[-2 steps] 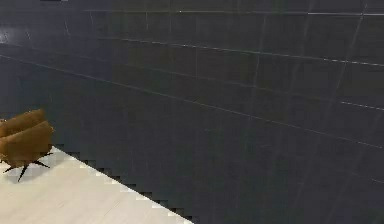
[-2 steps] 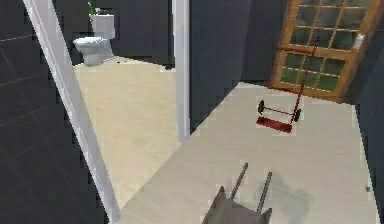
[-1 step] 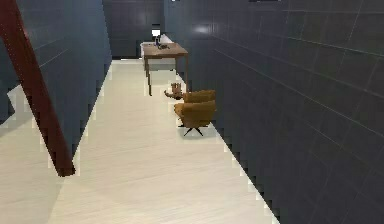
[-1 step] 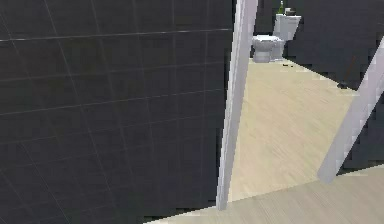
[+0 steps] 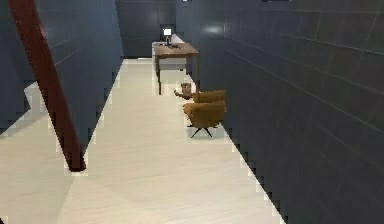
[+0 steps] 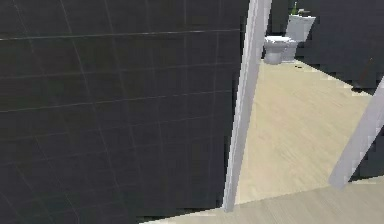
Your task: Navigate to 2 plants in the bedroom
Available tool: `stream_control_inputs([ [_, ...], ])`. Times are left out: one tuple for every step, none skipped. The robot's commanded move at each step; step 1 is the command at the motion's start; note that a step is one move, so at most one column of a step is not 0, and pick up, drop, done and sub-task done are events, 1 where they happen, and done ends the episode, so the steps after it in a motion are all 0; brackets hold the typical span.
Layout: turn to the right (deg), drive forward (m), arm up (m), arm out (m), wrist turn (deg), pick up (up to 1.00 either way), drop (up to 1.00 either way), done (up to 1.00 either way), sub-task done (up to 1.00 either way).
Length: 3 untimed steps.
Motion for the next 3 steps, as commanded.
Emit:
stream_control_inputs([
  [0.0, 0.60, 0.00, 0.00, 0.0, 0.00, 0.00, 0.00, 0.00],
  [-45.0, 0.00, 0.00, 0.00, 0.0, 0.00, 0.00, 0.00, 0.00],
  [-15.0, 0.00, 0.00, 0.00, 0.0, 0.00, 0.00, 0.00, 0.00],
])
